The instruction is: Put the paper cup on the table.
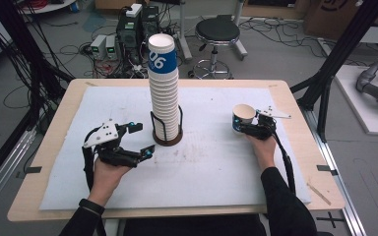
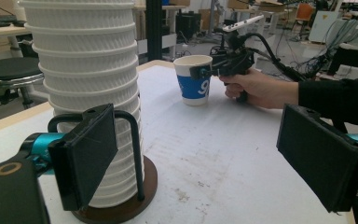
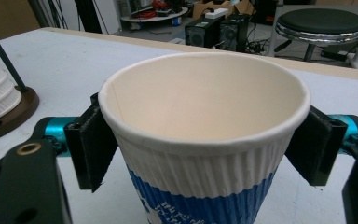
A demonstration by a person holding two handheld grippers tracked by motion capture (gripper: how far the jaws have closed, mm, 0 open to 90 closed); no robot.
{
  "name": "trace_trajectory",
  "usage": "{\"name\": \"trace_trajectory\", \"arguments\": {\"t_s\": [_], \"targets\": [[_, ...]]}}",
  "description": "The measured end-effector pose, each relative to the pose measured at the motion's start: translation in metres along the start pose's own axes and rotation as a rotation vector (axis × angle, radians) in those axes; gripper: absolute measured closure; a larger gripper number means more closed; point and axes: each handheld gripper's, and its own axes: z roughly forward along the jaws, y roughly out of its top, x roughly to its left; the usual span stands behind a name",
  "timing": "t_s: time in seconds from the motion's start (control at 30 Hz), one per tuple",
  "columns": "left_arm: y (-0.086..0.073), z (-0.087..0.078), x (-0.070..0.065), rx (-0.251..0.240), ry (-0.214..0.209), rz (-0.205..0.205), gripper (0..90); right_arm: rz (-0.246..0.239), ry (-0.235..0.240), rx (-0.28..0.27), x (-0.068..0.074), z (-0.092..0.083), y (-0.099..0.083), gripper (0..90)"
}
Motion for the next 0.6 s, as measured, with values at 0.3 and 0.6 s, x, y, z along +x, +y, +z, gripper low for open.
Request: {"name": "trace_trajectory", "arguments": {"t_s": [0.3, 0.6], "targets": [[0.0004, 0.0009, -0.0001, 0.000, -0.001, 0.001, 12.3, -0.019, -0.021, 0.044, 0.0016, -0.0047, 0.0020, 17.8], [0.0008, 0.0027, -0.0013, 0.005, -0.006, 0.005, 12.3, -0.022, -0.047, 0.082, 0.0048, -0.0085, 0.0016, 15.4]]}}
